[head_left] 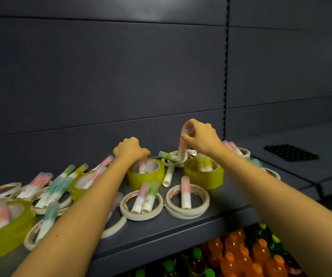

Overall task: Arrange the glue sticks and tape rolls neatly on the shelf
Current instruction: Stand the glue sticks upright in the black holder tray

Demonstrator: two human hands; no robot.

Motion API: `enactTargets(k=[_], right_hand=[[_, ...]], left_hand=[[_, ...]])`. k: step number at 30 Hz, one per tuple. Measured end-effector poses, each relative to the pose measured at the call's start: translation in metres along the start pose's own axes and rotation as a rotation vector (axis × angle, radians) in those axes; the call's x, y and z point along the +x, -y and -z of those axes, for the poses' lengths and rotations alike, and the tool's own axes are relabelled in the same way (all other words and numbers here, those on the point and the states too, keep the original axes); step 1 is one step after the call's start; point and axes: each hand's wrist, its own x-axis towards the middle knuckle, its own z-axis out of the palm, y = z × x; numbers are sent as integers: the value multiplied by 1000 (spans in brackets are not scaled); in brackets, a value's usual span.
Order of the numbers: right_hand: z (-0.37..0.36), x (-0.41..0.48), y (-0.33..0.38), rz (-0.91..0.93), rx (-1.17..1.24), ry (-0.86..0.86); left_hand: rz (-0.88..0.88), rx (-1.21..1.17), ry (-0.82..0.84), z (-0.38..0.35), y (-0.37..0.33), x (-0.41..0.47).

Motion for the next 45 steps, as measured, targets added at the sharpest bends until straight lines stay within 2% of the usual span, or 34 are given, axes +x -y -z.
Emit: enactTargets(k=[7,18,23,33,45], right_hand=[[63,-11,-52,-13,-70,-71],[187,-38,-166,-56,-152,-82],[223,-41,-218,-25,-169,-72],[233,-16,-280,8,-162,-17],[206,49,-332,21,-132,46]], left_hand=[[-116,-197,-134,27,-68,-7],[-336,-294,-27,-6,-222,-40],[-361,-292,-14,-31,-280,-54],[-357,-313,6,-68,-357,-46],[-332,-245,21,-129,-399,18]])
